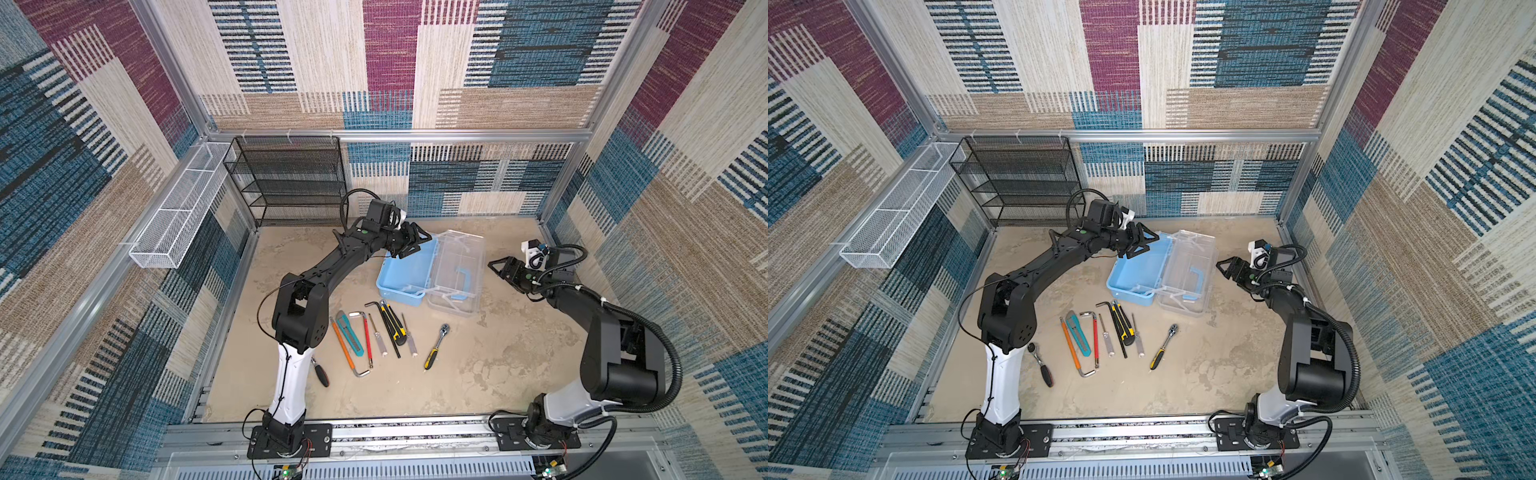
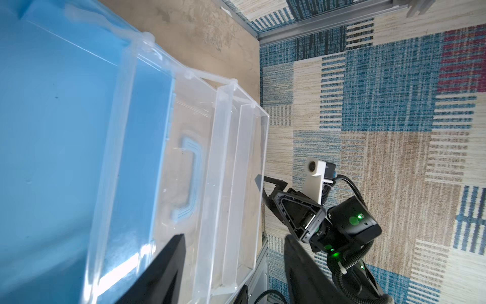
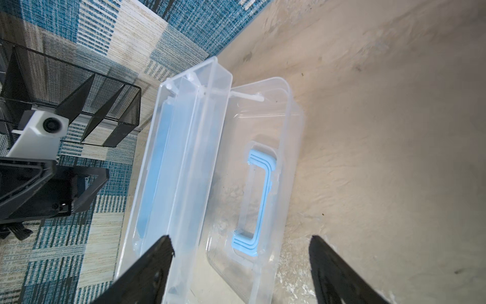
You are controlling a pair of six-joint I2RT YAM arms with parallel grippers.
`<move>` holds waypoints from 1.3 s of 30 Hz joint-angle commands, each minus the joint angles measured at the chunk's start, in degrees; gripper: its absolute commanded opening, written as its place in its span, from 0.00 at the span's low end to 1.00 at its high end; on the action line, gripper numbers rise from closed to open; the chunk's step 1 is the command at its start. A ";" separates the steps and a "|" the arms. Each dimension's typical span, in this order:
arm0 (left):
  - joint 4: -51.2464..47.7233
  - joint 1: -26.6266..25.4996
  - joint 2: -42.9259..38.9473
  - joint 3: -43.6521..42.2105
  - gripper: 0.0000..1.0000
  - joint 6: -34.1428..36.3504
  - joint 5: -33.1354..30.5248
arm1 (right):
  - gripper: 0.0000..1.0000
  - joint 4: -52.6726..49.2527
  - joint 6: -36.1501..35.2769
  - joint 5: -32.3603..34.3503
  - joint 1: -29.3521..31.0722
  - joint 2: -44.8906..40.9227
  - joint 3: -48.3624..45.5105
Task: Pack the tool kit
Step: 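Swing the lid open away from the robot with both grippers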
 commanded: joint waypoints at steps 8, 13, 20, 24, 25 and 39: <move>-9.32 2.81 -0.78 -0.61 0.65 9.07 -1.13 | 0.75 3.88 5.37 -0.97 2.57 -0.02 0.10; -13.08 2.90 -0.83 -2.51 0.64 12.61 -2.47 | 0.73 3.45 6.24 -0.76 4.84 0.54 1.14; -13.01 2.62 -1.49 -6.23 0.61 13.19 -3.96 | 0.72 2.48 6.33 -1.82 5.47 3.11 4.10; -13.01 1.68 -0.42 -5.70 0.59 12.94 -3.18 | 0.65 1.61 6.07 -3.12 5.44 6.35 7.24; -13.01 1.28 -0.01 -5.34 0.58 12.66 -2.93 | 0.62 1.58 6.07 -3.43 5.44 7.05 8.04; -6.61 -3.24 4.24 -1.99 0.45 4.88 -1.15 | 0.46 -7.34 1.15 -4.61 5.39 17.76 23.31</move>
